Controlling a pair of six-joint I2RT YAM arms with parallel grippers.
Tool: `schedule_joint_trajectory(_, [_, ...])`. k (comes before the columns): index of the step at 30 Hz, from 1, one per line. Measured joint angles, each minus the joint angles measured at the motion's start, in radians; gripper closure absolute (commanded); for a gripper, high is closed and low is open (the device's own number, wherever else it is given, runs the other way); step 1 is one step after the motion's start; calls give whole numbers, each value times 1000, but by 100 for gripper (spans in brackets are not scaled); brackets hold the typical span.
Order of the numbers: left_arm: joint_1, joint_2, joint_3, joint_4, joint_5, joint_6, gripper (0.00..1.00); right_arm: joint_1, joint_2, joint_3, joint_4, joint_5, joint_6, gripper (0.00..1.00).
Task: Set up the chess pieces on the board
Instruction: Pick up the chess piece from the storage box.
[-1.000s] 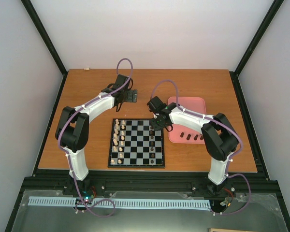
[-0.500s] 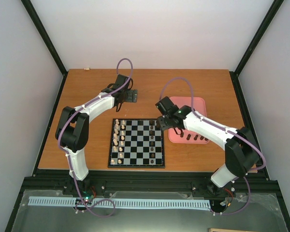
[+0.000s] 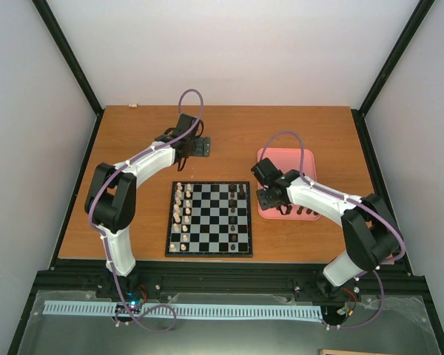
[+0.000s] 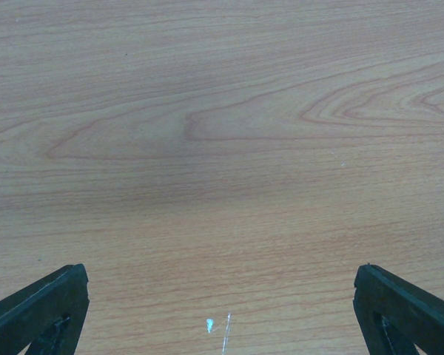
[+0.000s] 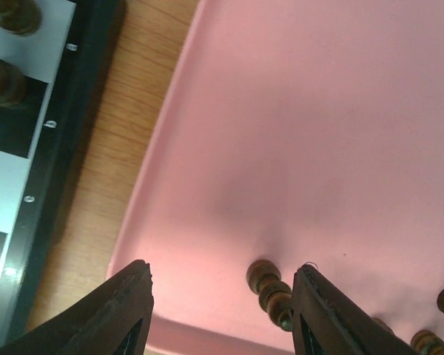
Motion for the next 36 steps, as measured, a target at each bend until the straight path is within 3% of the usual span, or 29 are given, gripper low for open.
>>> schedule_joint_trajectory(9, [0, 0, 0, 0, 0, 0, 0, -59, 0, -56, 27, -16, 0, 48])
schedule_joint_trajectory(17, [0, 1, 0, 0, -1, 0, 0, -74, 2, -66, 44, -19, -3, 59])
schedule_joint_trajectory(24, [0, 3, 0, 0, -3, 0, 0, -79, 4, -78, 50, -19, -2, 61])
schedule_joint_trajectory(36, [0, 3, 0, 0, -3, 0, 0, -86, 16, -80, 51, -19, -1, 80])
